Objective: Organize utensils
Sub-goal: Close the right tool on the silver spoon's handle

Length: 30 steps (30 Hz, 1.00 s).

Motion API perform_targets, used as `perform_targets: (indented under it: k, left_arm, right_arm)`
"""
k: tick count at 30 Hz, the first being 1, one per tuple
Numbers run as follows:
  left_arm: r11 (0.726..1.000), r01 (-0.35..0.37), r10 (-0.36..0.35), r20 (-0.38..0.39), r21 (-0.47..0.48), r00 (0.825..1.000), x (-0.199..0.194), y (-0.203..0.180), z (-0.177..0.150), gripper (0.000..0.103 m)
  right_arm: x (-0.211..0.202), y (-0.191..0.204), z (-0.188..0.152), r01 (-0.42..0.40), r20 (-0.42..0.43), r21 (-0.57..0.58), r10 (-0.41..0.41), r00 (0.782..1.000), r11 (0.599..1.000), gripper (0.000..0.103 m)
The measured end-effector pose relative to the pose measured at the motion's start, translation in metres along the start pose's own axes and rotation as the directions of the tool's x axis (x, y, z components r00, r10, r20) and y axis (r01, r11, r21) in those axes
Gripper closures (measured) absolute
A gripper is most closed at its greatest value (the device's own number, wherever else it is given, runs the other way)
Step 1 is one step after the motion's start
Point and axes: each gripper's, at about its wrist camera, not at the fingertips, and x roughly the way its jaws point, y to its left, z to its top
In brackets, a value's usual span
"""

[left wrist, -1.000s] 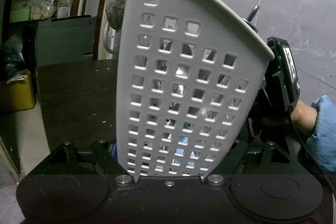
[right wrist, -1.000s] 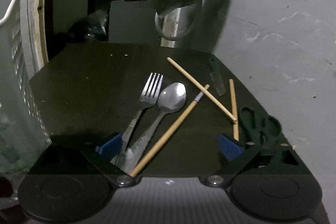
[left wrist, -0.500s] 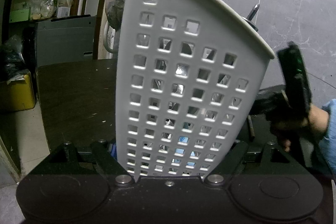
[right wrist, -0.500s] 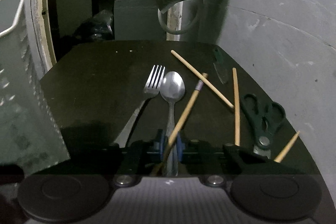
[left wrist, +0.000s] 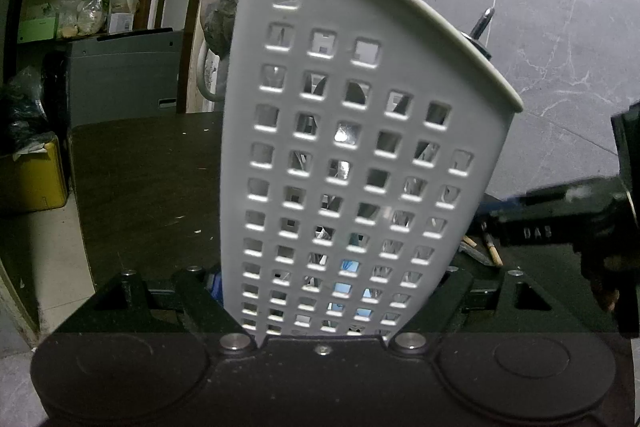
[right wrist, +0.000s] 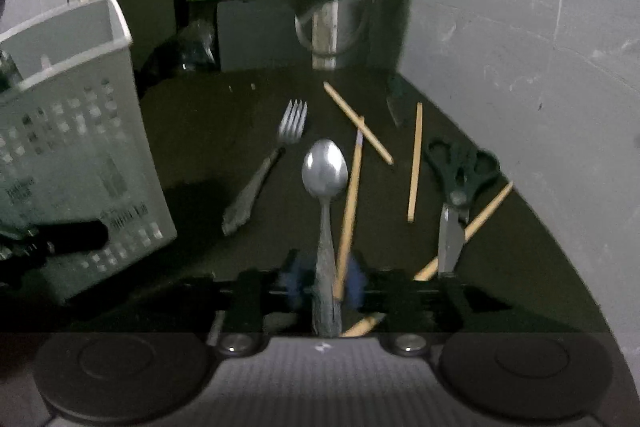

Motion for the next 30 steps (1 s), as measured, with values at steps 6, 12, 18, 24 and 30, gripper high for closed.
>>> perform_targets:
  k: [6,12,18,24,30]
  left_arm:
    - [1.0,-0.006,0.006,0.0,0.001,1.0,0.001,-0.002,0.0,0.022]
    - [1.0,-0.006,0.006,-0.004,0.003,1.0,0.001,-0.004,0.0,0.022]
    - [1.0,-0.001,0.001,-0.004,-0.002,1.0,0.001,-0.003,0.001,0.022]
    - [1.0,-0.001,0.001,-0.003,-0.002,1.0,0.002,-0.001,0.001,0.022]
    - [1.0,-0.001,0.001,-0.003,-0.001,1.0,0.002,-0.001,0.001,0.022]
  right_arm:
    - [0.018,0.005,0.027,-0.022,0.039,-0.034,0.023,0.999,0.999,0.068]
    - [0.063,-0.017,0.041,-0.09,-0.035,0.033,0.091,0.995,0.995,0.082]
    - [0.056,-0.023,0.031,-0.078,-0.054,0.073,0.082,0.995,0.994,0.087]
    - [0.022,-0.015,0.007,-0.123,-0.067,0.069,0.128,0.99,0.99,0.089]
    - [-0.007,0.013,-0.01,-0.255,-0.11,0.054,0.259,0.96,0.965,0.088]
